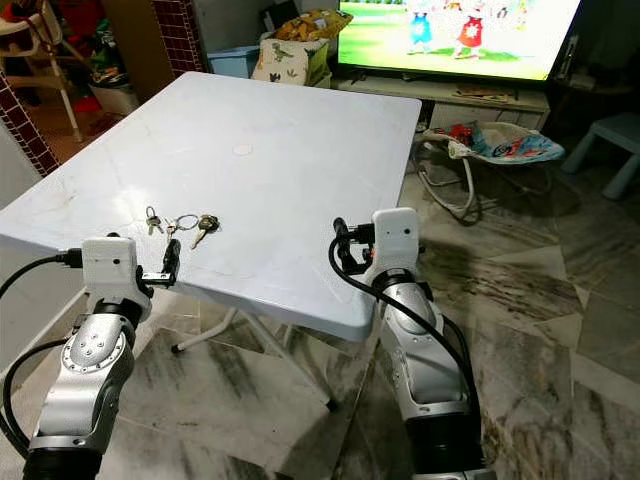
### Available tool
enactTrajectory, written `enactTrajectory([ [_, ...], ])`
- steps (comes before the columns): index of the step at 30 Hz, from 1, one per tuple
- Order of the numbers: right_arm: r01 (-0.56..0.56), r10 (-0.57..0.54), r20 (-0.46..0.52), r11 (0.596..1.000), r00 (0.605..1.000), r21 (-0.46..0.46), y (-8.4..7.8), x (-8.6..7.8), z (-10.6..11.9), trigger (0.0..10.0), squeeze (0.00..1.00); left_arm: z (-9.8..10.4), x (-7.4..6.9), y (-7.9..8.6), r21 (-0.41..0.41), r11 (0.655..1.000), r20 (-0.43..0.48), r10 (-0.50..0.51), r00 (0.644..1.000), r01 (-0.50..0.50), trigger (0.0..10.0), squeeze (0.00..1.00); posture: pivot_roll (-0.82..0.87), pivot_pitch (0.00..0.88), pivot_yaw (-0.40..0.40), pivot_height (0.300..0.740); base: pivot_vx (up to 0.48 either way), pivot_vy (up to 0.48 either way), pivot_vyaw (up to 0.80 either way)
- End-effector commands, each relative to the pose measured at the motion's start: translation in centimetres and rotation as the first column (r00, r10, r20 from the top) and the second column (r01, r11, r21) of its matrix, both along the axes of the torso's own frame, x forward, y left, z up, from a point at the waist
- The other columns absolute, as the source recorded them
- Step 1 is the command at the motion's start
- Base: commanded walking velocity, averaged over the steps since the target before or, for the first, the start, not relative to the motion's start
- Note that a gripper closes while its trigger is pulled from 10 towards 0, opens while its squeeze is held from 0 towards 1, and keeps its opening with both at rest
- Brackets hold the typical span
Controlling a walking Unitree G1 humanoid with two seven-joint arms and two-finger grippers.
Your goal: Hang keys on a hook
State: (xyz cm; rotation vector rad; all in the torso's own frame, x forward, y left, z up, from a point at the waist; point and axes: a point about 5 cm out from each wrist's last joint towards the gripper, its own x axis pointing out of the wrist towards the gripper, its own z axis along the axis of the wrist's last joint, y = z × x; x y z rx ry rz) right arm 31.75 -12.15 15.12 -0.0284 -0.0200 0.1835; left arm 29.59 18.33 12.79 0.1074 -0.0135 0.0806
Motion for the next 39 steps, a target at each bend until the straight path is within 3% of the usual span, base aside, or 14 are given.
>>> enactTrajectory([
  [1,-0.029,0.029,0.015,1.000,0.999,-0.004,0.6,0.0,0.7,10.0,0.00,0.1,0.1,-0.1,0.001,1.000,-0.004,0.001,1.000,-0.001,10.0,0.00,0.00,0.000,0.026,0.740,0.000,0.480,0.00],
  [10,-0.036,0.036,0.008,0.999,0.999,-0.006,0.9,-0.1,0.8,10.0,0.00,-0.3,-0.2,-0.2,-0.007,1.000,-0.024,0.007,1.000,-0.007,10.0,0.00,0.00,0.000,0.021,0.740,0.000,0.480,0.00],
  [24,-0.006,0.006,0.010,1.000,1.000,-0.010,0.4,0.3,1.1,10.0,0.00,0.1,0.6,-0.8,-0.002,1.000,-0.021,-0.011,1.000,0.011,10.0,0.00,0.00,0.000,0.035,0.740,0.000,0.480,0.00],
  [33,0.024,-0.024,0.013,1.000,1.000,-0.014,-0.1,0.7,1.2,10.0,0.00,0.8,0.6,-1.6,0.030,0.997,0.014,-0.068,0.998,0.068,10.0,0.00,0.00,0.000,0.039,0.740,0.000,0.000,0.00],
  [39,0.038,-0.038,0.015,0.999,0.999,-0.031,-0.3,0.8,1.2,10.0,0.00,0.9,0.8,-1.9,0.003,0.996,0.024,-0.091,0.996,0.091,10.0,0.00,0.00,0.000,0.042,0.740,0.000,0.000,0.00],
])
